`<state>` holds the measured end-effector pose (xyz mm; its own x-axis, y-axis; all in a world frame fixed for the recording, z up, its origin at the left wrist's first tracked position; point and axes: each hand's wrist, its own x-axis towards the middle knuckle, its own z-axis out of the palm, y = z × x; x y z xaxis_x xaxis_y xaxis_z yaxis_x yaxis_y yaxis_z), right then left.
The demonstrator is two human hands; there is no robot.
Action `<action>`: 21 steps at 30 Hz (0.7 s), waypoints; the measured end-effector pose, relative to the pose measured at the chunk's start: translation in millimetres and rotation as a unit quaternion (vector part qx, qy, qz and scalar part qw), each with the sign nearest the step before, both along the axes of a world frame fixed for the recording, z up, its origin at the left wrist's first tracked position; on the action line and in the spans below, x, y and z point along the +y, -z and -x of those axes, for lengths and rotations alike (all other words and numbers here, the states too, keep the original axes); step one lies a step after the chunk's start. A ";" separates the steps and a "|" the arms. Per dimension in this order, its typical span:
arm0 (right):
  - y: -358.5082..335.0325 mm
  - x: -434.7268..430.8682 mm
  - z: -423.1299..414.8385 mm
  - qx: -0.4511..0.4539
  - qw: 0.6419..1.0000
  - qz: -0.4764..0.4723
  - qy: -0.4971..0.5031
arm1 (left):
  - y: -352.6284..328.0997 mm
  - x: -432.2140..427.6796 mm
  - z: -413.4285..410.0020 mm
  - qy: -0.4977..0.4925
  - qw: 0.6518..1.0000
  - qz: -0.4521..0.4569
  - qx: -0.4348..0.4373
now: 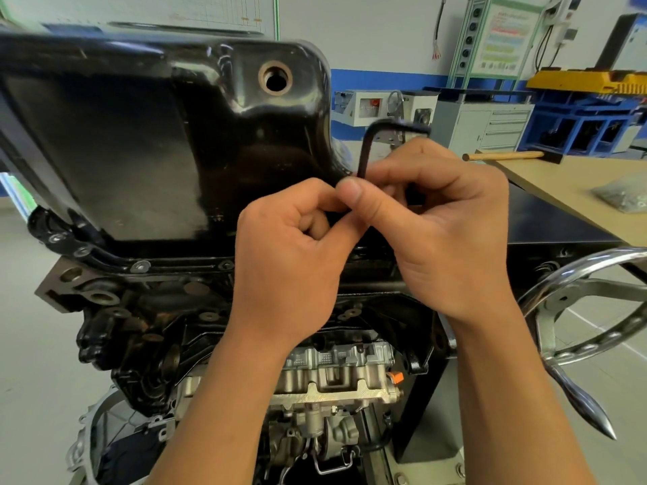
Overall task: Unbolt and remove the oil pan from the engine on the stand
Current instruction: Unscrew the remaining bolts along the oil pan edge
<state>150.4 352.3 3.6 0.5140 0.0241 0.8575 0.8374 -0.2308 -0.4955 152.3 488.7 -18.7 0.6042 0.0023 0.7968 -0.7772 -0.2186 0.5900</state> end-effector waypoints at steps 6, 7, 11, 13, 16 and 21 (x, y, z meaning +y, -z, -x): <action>-0.3 -0.6 -1.0 0.003 0.999 0.046 0.007 | 0.8 3.7 -2.1 0.054 0.998 -0.010 0.041; -0.4 -2.7 -1.2 0.007 0.998 0.058 0.006 | -0.4 5.2 -0.3 0.072 0.996 -0.031 0.043; -0.3 -3.4 -0.2 0.013 0.997 0.071 -0.002 | -2.6 6.3 2.1 0.059 0.997 -0.033 0.022; 0.0 0.0 0.3 0.008 0.999 0.049 0.007 | -1.9 4.0 1.0 0.031 0.999 -0.010 0.013; 0.6 6.7 0.4 -0.004 1.000 -0.012 0.016 | 0.7 -0.7 -3.0 0.006 1.000 0.018 0.015; 1.1 6.1 -0.5 -0.004 0.999 0.030 0.014 | 0.8 3.6 -2.2 0.063 0.997 -0.014 0.035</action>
<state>150.9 358.5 2.5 0.5087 0.0607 0.8588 0.8339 -0.2828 -0.4739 154.6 492.3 -19.6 0.6518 -0.0988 0.7519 -0.7572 -0.1393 0.6381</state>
